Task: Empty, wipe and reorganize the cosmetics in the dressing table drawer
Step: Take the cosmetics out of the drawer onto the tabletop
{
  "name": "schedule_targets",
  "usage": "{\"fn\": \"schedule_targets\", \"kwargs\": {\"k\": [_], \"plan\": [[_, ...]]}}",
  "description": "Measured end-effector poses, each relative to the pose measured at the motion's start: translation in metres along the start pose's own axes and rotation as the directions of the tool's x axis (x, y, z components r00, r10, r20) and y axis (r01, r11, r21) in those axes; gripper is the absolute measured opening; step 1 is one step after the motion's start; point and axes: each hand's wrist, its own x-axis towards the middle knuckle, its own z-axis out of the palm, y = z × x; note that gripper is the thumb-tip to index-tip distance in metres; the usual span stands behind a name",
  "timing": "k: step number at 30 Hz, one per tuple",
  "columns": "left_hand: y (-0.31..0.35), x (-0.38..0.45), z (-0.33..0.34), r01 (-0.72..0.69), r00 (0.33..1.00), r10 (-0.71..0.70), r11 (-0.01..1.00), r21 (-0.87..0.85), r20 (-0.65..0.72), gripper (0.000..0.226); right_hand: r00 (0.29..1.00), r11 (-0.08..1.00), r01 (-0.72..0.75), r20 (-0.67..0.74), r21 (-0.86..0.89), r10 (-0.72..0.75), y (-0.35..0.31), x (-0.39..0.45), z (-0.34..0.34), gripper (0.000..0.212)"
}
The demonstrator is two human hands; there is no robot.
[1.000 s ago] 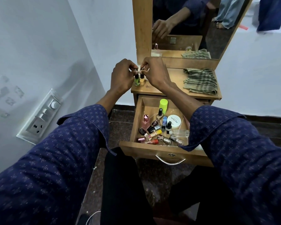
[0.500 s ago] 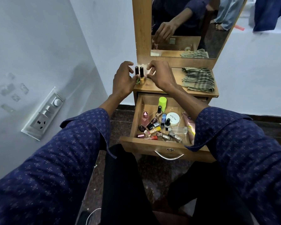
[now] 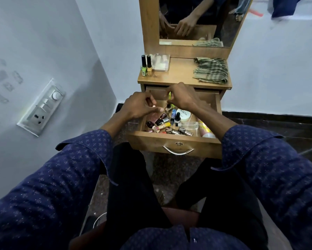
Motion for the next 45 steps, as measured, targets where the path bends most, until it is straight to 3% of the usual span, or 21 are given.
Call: {"fn": "schedule_targets", "kwargs": {"k": [5,7,12,17,25,31,38,45], "plan": [[0.001,-0.010,0.016,0.002,1.000,0.000,0.939,0.344,-0.006,0.049,1.000,0.997,0.019,-0.012,-0.078,-0.020,0.000,-0.015,0.020,0.026],[0.003,-0.014,0.024,0.020,0.999,-0.004,0.927,0.374,-0.043,0.045,0.999,0.996,0.011,-0.031,-0.094,-0.014,-0.001,-0.017,0.024,0.021],[0.006,-0.014,0.028,0.065,0.992,-0.024,0.938,0.339,-0.123,0.032,0.998,0.998,-0.029,-0.055,-0.050,0.027,0.000,-0.018,0.022,0.016],[0.015,-0.013,0.020,-0.006,0.987,0.040,0.978,0.211,-0.156,0.032,0.999,1.000,-0.019,-0.045,-0.003,0.019,0.008,-0.020,0.018,0.014],[0.049,0.026,-0.026,-0.089,0.943,0.146,0.977,0.195,-0.299,0.029,0.980,0.997,0.056,-0.194,0.058,-0.044,0.009,0.006,-0.045,0.013],[0.079,0.072,-0.046,0.043,0.948,0.001,0.991,0.130,-0.317,0.014,0.943,0.989,0.077,-0.332,0.128,-0.030,0.027,0.031,-0.086,0.015],[0.092,0.118,-0.033,0.083,0.917,-0.095,0.995,-0.047,-0.388,0.004,0.908,0.996,0.023,-0.419,0.091,0.017,0.041,0.053,-0.100,0.020],[0.086,0.165,-0.019,0.128,0.860,-0.170,0.985,-0.119,-0.481,0.021,0.909,0.994,0.033,-0.417,0.108,0.016,0.050,0.080,-0.099,0.020]]}}
